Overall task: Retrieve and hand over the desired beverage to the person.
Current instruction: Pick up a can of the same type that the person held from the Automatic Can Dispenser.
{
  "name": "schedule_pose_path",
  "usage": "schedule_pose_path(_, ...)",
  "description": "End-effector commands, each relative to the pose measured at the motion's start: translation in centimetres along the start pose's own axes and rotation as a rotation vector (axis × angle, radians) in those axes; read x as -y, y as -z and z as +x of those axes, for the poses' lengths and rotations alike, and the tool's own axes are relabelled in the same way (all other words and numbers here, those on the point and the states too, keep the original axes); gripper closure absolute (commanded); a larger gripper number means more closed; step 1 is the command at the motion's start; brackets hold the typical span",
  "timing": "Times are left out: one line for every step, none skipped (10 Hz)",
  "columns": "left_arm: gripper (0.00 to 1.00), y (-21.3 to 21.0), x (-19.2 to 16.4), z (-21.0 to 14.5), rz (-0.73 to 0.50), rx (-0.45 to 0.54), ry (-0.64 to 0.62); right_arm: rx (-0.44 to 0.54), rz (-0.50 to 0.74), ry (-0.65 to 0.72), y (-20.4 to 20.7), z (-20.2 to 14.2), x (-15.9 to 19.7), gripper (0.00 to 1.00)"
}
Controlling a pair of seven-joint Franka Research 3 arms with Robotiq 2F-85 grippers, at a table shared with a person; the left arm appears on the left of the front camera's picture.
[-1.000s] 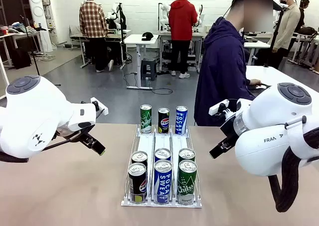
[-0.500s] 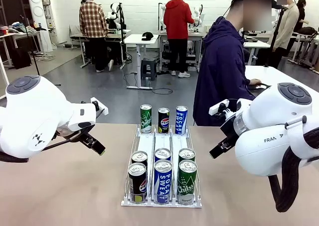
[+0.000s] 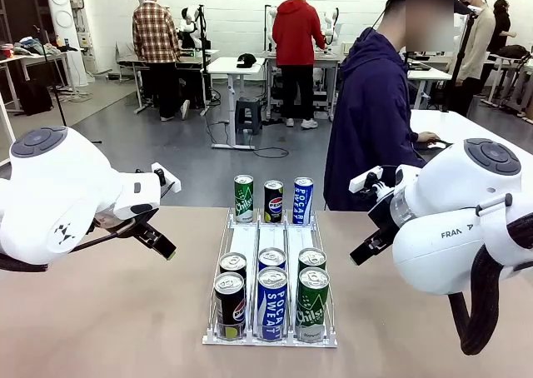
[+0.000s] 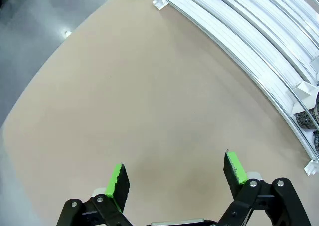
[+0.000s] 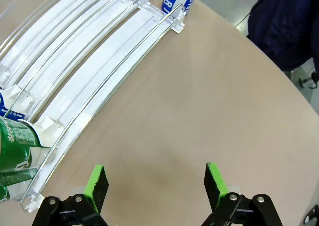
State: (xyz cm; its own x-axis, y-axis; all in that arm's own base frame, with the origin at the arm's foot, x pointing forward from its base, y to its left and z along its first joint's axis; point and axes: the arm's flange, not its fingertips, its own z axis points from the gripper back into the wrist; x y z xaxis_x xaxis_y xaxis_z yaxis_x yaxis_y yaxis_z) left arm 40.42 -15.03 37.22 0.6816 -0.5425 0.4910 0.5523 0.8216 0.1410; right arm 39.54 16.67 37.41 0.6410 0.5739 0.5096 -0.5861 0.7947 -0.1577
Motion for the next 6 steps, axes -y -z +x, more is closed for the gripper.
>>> schedule_pose_path(0.0, 0.0, 0.0, 0.0, 0.0, 0.0, 0.0, 0.0, 0.0, -0.001, 0.0, 0.0, 0.0, 0.0)
schedule_pose_path(0.0, 0.0, 0.0, 0.0, 0.0, 0.0, 0.0, 0.0, 0.0, -0.001, 0.0, 0.0, 0.0, 0.0)
schedule_pose_path(0.0, 0.0, 0.0, 0.0, 0.0, 0.0, 0.0, 0.0, 0.0, 0.0, 0.0, 0.0, 0.0, 0.0)
schedule_pose_path(0.0, -3.0, -0.9, 1.2, 0.056, 0.016, -0.017, 0.02, -0.037, -0.017, -3.8, 0.7, -1.2, 0.0)
schedule_pose_path(0.0, -6.4, -2.1, 2.5, 0.065, 0.036, -0.018, 0.077, -0.061, -0.053, -7.9, 1.8, -2.3, 0.0)
schedule_pose_path(0.0, -10.2, -2.8, 3.9, 0.052, 0.073, -0.007, 0.102, -0.082, -0.074, -12.1, 3.0, -3.1, 0.0)
